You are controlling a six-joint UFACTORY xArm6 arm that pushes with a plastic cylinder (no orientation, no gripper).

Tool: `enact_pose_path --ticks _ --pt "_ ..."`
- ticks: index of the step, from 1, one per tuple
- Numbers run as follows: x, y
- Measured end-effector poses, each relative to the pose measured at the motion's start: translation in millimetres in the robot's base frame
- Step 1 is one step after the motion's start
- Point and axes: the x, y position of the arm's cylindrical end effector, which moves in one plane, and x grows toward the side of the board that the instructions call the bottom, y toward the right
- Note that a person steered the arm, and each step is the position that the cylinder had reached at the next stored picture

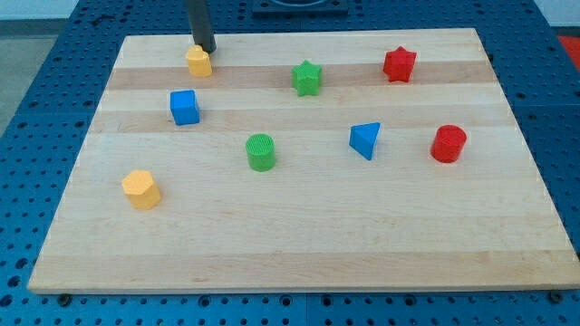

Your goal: Move the yellow heart towards the center

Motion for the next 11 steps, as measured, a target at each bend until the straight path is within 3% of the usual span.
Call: enact_pose_path --ticks 2,3,4,5,6,7,8,9,10,11 --pt "46.6 25.0" --pt "29.3 25.2" --pt "-14.1 12.8" --pt "-28.4 -21.3" --pt "2.4 -37.9" --pt "42.4 -28.1" --pt "58.1 17.0" --pt "67.5 67.7" --pt "81.6 86.3" --pt "66.1 77.6"
